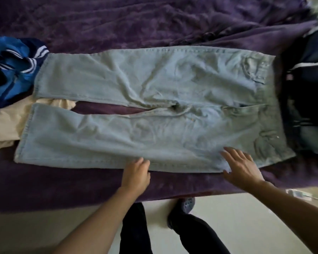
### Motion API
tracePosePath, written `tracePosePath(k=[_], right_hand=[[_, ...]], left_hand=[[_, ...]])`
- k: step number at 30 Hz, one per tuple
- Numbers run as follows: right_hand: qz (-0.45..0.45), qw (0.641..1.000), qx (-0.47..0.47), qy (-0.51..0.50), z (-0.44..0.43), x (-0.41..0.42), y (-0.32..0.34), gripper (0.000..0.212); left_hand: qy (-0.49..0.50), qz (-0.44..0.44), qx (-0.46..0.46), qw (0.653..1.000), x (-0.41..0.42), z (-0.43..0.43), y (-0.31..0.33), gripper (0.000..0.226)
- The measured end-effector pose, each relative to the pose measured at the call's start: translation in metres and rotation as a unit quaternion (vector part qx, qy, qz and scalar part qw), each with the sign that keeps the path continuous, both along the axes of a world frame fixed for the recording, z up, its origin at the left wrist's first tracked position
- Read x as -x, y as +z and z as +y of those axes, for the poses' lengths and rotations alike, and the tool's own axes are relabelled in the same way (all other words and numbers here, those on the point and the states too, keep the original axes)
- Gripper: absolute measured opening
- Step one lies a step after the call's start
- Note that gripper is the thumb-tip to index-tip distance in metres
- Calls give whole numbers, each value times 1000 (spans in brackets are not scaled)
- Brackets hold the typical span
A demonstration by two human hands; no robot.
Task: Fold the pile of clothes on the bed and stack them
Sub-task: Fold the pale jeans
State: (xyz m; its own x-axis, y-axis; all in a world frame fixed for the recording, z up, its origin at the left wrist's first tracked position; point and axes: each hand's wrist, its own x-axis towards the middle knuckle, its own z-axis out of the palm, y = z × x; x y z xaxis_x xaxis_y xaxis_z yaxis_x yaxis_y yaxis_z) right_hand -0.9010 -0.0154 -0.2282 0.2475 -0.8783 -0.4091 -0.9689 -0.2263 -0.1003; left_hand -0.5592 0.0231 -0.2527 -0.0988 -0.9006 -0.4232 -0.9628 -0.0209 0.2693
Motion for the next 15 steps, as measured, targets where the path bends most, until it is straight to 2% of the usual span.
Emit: tracePosePath(k=[3,5,8,10,12,13,15], right_hand=[[100,994,-31,-17,11,51,-14,83],[117,991,0,-72,7,81,-28,75],[124,985,39,-112,-3,109,-37,59],[73,988,77,-116,1,121,-36,49],[28,989,109,-98,16,132,-26,48],[29,990,115,-75,25,138,-23,44],[33,993,106,-47,41,146,-23,39]], left_hand=[[-61,-106,-18,992,34,3,-22,61],[-65,-158,-8,985,41,0,-37,68],[-61,-175,31,982,43,-10,-49,36],[-57,-136,44,988,39,-11,-48,23],[-71,-86,36,993,30,2,-37,15],[-95,-73,34,992,26,12,-27,12],[-131,-48,38,990,21,33,-8,27]])
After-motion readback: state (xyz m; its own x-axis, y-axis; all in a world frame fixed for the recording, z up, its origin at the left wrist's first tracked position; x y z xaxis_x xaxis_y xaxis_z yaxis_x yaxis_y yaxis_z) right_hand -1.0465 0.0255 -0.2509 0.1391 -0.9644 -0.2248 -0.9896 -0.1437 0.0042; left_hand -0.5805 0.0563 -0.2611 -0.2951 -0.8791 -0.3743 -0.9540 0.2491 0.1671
